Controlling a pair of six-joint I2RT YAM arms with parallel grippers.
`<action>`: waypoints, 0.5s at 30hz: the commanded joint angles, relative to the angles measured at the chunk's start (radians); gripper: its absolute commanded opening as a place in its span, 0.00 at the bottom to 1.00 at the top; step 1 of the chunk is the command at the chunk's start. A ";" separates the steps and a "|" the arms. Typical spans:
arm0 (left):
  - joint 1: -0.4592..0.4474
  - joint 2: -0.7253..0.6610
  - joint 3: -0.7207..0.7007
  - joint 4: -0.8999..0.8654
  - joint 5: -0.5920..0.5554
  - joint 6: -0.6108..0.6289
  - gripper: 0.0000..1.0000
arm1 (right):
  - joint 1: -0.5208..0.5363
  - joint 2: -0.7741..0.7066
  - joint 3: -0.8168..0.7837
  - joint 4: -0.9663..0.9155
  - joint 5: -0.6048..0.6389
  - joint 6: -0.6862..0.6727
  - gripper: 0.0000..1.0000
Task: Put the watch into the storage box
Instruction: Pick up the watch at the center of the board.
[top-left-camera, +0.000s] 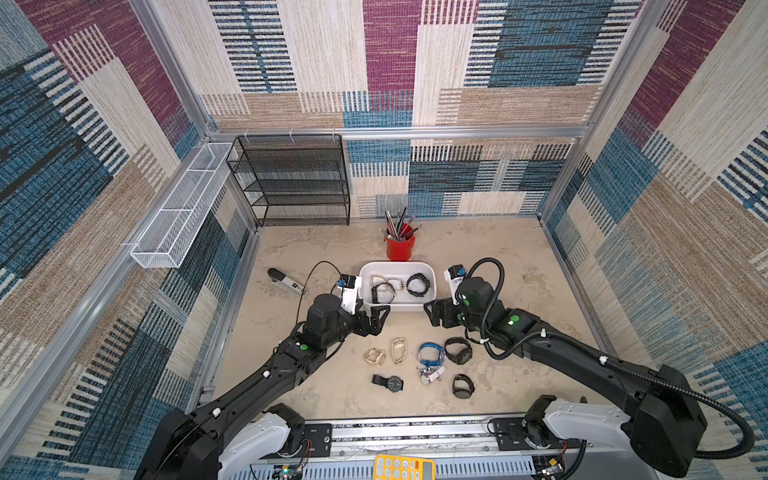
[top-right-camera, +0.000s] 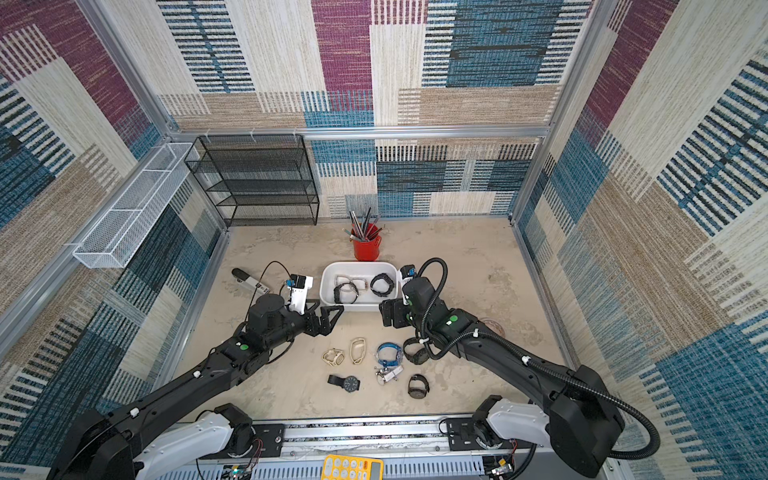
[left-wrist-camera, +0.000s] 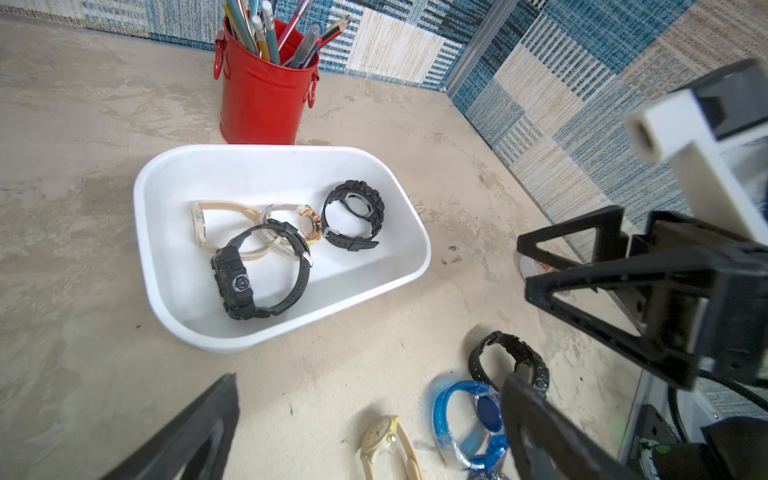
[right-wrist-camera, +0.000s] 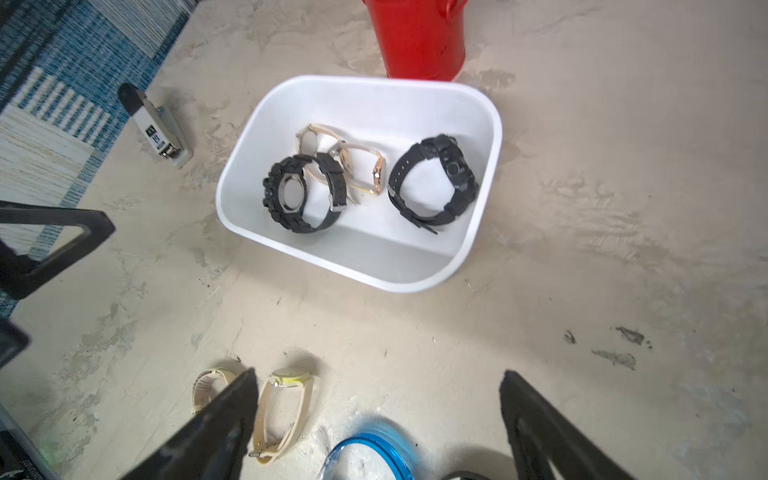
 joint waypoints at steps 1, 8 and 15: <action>0.002 -0.022 -0.022 0.030 0.022 0.008 0.99 | 0.020 0.034 0.014 -0.142 0.015 0.061 0.84; 0.002 -0.015 -0.043 0.028 0.020 0.029 0.99 | 0.082 0.072 -0.006 -0.206 0.032 0.152 0.65; 0.002 -0.014 -0.027 0.012 0.029 0.043 0.99 | 0.101 0.099 -0.038 -0.219 0.043 0.198 0.53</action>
